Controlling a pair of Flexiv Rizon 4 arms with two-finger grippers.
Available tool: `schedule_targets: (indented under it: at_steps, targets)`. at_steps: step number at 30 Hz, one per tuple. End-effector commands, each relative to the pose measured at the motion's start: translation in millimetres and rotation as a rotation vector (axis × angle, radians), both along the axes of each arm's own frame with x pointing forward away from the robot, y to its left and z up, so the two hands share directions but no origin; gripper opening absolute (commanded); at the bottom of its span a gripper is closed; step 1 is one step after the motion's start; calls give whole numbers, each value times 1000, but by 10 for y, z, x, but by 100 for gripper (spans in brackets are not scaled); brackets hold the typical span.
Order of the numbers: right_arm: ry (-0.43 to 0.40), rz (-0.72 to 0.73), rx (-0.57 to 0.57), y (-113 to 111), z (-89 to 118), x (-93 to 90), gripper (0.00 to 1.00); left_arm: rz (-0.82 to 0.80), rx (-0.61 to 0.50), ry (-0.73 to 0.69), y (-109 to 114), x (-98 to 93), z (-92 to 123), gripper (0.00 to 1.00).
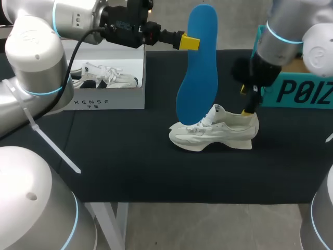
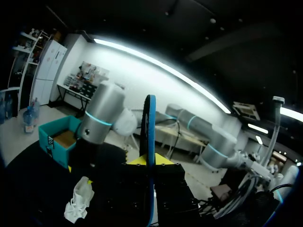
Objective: Take the shoe out of the shoebox, open the shoe tongue, remove and reinsert the insole, then place the shoe into the shoebox
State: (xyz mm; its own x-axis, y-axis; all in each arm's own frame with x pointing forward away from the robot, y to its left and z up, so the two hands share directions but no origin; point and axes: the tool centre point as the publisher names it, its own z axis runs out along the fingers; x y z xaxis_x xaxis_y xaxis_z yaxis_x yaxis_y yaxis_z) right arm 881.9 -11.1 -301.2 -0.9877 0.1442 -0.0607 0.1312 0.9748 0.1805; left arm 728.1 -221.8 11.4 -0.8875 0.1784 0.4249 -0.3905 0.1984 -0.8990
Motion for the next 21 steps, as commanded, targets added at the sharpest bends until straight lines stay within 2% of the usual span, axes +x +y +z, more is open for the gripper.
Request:
schedule_targets:
  at_steps: [1,21]
  targets:
    - [1,-6,-10,10,-89,40,100,-1,1,0,-1,2,0,0]
    - [28,-27,-35,32,-550,160,100,-1,1,0,-1,2,0,0]
